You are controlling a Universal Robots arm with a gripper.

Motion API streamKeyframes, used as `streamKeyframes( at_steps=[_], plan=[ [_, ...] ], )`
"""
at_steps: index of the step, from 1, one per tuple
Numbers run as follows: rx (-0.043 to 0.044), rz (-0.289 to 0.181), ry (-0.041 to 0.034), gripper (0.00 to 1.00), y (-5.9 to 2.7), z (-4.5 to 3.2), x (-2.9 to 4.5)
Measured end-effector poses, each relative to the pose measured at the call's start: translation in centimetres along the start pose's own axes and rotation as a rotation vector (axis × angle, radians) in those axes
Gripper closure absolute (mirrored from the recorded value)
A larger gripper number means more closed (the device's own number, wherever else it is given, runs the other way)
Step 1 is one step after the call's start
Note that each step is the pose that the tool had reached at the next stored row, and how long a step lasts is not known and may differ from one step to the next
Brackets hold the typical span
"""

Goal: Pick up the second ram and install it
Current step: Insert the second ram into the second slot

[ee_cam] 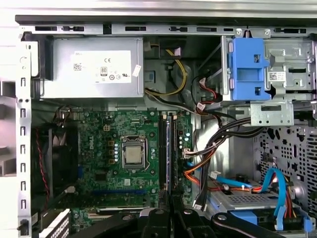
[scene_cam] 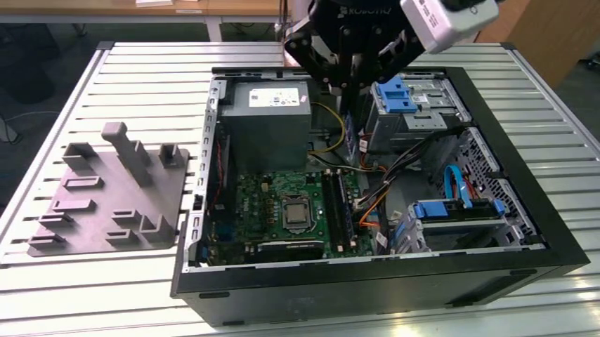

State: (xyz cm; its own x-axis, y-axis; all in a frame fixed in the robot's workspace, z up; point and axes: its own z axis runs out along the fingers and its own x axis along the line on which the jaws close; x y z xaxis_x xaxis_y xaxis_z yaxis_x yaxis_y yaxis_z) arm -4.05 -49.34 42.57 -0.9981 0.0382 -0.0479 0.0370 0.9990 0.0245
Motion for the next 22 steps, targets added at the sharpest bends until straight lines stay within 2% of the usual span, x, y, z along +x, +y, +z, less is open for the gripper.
streamKeyframes(
  at_steps=[22],
  plan=[
    [0.0, 0.0, 0.0008, 0.86, -0.1, 4.0, 0.19]
  ],
)
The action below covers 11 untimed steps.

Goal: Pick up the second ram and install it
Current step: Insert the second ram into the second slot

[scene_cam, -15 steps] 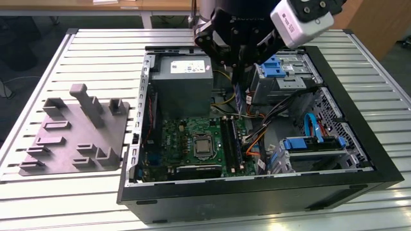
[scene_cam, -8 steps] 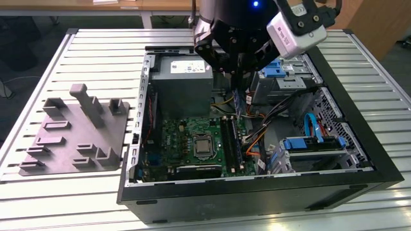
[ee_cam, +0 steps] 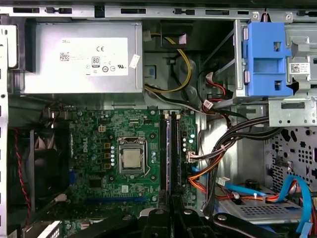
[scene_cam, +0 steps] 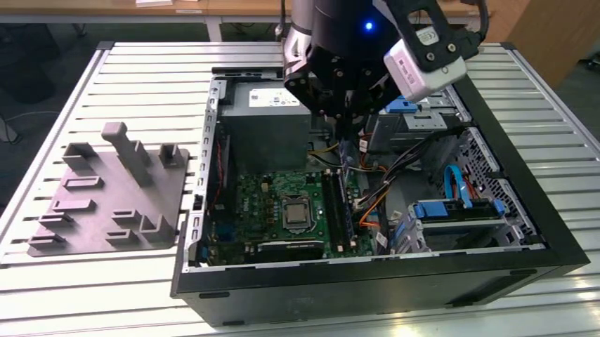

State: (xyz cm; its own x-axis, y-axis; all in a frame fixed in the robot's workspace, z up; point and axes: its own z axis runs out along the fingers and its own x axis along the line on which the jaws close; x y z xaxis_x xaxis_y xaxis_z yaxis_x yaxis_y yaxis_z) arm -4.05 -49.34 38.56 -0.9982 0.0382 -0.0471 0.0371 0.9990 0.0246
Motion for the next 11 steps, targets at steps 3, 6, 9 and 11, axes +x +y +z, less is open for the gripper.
streamKeyframes(
  at_steps=[3, 6, 9, 11],
  plan=[
    [0.0, 0.0, 0.0, 0.86, -0.01, 0.55, 0.03],
    [0.0001, 0.0, 0.0001, 0.86, -0.03, 1.09, 0.05],
    [0.0, 0.0, 0.0, 0.86, -0.04, 1.64, 0.08],
    [0.0001, 0.0, 0.0001, 0.86, -0.05, 2.0, 0.09]
  ],
)
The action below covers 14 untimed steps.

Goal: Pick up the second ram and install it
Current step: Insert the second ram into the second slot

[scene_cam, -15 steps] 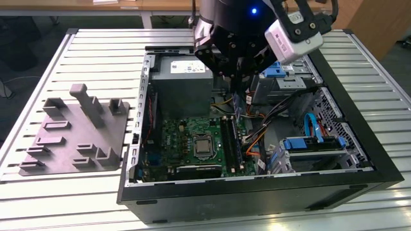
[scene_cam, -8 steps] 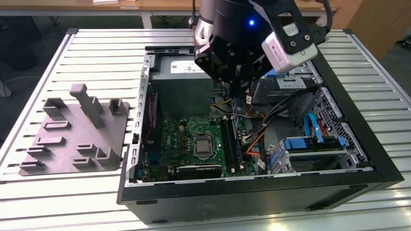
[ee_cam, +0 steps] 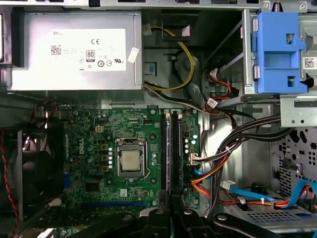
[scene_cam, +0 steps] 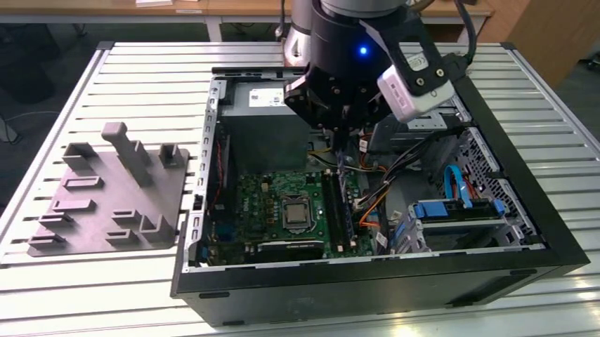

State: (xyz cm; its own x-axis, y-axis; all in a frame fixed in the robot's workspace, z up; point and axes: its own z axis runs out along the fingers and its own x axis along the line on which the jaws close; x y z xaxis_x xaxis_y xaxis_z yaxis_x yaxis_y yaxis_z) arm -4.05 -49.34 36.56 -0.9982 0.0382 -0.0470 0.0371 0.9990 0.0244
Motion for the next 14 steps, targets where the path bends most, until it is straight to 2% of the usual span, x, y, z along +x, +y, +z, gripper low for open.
streamKeyframes(
  at_steps=[14],
  plan=[
    [-0.0001, 0.0, -0.0001, 0.86, -0.05, 2.18, 0.1]
  ],
)
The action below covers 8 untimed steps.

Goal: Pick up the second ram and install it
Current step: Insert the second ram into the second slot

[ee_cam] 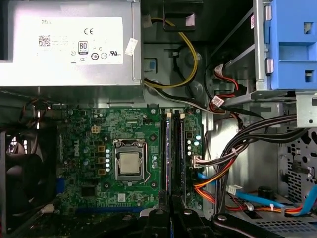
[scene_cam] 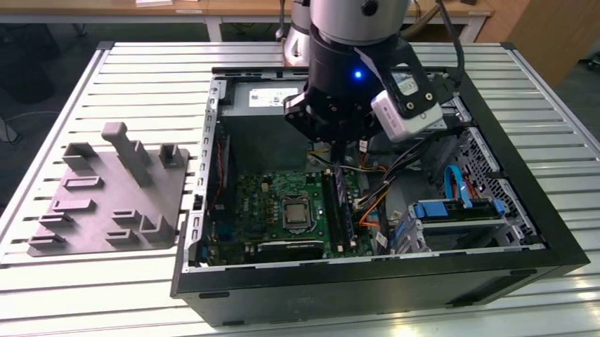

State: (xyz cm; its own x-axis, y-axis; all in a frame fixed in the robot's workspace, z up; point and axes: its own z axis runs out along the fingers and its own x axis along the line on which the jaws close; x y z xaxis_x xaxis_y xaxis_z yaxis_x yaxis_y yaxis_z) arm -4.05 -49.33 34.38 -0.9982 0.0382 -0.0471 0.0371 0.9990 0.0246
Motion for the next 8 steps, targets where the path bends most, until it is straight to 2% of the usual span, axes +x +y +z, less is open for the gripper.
streamKeyframes(
  at_steps=[8],
  plan=[
    [0.0001, 0.0, 0.0, 0.86, -0.03, 1.21, 0.06]
  ],
)
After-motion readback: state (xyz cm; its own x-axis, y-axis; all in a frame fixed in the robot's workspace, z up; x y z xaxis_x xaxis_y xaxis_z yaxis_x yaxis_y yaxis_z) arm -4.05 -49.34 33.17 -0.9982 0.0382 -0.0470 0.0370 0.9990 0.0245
